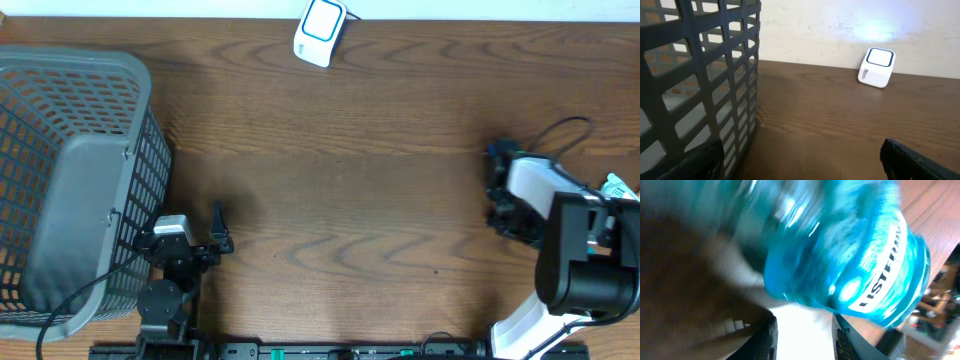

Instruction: Scan the item barcode

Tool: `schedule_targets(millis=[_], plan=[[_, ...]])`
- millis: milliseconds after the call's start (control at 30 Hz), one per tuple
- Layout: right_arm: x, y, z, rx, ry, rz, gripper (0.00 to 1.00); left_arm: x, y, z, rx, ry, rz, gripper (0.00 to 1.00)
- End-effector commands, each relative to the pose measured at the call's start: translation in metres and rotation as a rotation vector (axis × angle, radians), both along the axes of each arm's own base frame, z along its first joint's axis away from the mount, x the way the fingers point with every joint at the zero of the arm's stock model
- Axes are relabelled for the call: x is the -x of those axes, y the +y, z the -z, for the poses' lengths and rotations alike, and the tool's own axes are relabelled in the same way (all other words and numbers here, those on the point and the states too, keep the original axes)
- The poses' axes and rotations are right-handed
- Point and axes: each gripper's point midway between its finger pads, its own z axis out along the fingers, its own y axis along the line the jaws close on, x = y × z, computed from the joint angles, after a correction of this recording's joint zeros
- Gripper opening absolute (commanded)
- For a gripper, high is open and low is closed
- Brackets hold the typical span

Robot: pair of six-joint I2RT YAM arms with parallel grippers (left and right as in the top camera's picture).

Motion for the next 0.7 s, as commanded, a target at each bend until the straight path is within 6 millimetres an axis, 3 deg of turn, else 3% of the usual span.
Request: schedule_targets(millis=[0,167,300,367,400,567,667], plan=[[0.024,0.001,0.043,-0.155,-0.001,0.197,0.34,0.001,0.004,0.018,0.002,0.05,-0.023,1.0],[0.019,-0.025,0.048,-0.151,-0.084,0.286,0.5,0.001,0.004,0.018,0.003,0.05,-0.022,1.0],[0.015,-0.02,0.036,-0.208,-0.066,0.295,0.62,0.001,0.004,0.018,0.002,0.05,-0.023,1.0],[0.008,-0.018,0.022,-0.219,-0.064,0.257,0.78,0.001,0.004,0.018,0.003,0.05,-0.022,1.0],[0.002,-0.011,0.012,-0.248,-0.081,0.229,0.99,0.001,0.004,0.018,0.002,0.05,-0.023,1.0],[-0.033,0.039,-0.033,-0.485,-0.265,0.028,0.99,0.001,0.004,0.018,0.003,0.05,-0.022,0.99],[-0.052,0.078,-0.087,-0.657,-0.457,-0.154,0.99,0.001,0.004,0.018,0.003,0.05,-0.022,1.0]])
